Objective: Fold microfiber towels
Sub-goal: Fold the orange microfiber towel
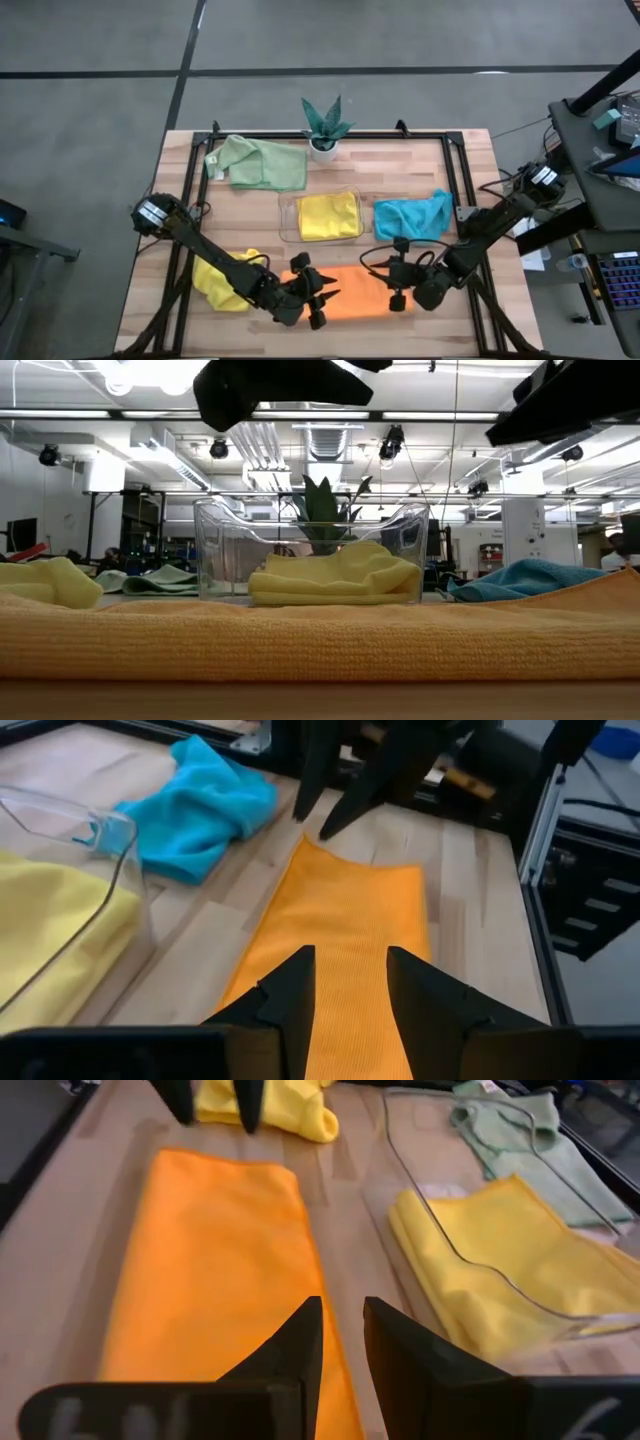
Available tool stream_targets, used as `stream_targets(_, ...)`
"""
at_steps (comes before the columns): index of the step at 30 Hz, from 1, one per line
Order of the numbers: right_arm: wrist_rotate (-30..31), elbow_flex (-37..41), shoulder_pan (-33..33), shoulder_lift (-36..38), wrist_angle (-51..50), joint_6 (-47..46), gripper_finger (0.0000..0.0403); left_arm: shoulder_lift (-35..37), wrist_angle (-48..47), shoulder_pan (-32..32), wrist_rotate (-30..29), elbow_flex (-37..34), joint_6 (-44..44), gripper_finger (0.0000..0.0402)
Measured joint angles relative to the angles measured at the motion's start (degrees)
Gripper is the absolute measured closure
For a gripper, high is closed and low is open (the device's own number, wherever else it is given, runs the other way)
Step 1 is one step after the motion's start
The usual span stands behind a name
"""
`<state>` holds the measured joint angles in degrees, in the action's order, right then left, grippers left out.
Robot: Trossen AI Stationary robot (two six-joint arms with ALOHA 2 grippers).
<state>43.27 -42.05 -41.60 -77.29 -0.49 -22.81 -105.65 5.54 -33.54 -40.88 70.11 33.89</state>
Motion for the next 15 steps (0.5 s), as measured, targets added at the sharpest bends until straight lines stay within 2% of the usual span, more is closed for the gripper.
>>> stream_targets(4, -0.42, 0.62, 0.98, -1.08, 0.02, -1.45, 0.0335, 0.0, 0.52, 0.07, -0.04, -0.02, -0.22, 0.0291)
stream_targets(7, -3.95, 0.64, 1.43, -1.99, -0.04, -3.43, 0.0338, 0.0, 0.48, 0.07, -0.04, -0.07, 0.09, 0.0291)
stream_targets(11, -13.04, 0.64, 1.42, -2.35, -1.25, -6.52, 0.0344, 0.0, 0.5, 0.07, -0.03, -0.09, 0.13, 0.0291)
stream_targets(15, -24.47, 0.51, 1.34, -0.84, -10.9, -19.28, 0.0351, 0.0, 0.51, -0.07, 0.0, -0.09, 0.26, 0.0291)
